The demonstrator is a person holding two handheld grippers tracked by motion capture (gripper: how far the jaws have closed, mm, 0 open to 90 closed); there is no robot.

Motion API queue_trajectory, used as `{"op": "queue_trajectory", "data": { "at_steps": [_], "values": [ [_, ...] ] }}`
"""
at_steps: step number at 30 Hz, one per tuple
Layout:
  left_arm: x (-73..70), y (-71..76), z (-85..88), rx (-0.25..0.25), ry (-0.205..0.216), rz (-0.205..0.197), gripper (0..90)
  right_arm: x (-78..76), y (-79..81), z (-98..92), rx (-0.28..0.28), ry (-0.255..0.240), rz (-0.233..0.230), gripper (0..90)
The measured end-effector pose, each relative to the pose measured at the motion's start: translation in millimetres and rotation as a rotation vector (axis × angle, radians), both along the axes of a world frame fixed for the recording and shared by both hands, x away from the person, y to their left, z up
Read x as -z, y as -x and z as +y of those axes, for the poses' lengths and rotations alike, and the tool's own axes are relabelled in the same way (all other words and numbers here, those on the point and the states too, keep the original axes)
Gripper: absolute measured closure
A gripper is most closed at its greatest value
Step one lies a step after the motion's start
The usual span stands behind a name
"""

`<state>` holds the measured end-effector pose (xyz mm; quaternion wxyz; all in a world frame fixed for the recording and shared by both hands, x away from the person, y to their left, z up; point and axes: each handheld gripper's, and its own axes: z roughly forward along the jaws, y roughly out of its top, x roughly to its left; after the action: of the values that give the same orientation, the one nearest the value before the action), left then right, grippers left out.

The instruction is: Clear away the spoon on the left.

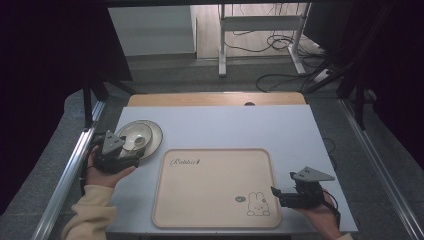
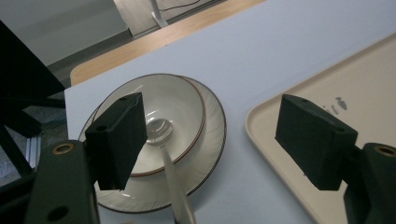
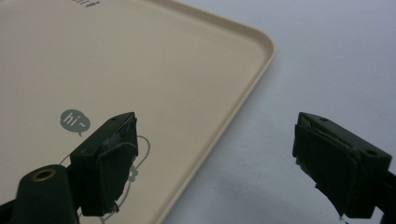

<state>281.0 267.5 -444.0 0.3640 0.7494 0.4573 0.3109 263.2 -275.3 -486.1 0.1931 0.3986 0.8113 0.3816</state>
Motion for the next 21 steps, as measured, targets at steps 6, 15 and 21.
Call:
{"op": "queue_trajectory", "data": {
  "at_steps": [6,15,21],
  "values": [
    [9.1,1.5,10.0,-0.006,0.001,0.014,25.3,0.9,-1.2,-2.3,0.01,0.003,0.008,14.6],
    [20.9,7.9,18.3,0.007,-0.015,0.03,25.5,1.3,-0.6,-1.5,0.001,0.007,0.011,14.6],
    [25.7,8.2,22.6,0.004,-0.02,0.031,28.8,1.8,-0.8,-0.9,-0.004,0.011,0.013,14.6]
  ]
}}
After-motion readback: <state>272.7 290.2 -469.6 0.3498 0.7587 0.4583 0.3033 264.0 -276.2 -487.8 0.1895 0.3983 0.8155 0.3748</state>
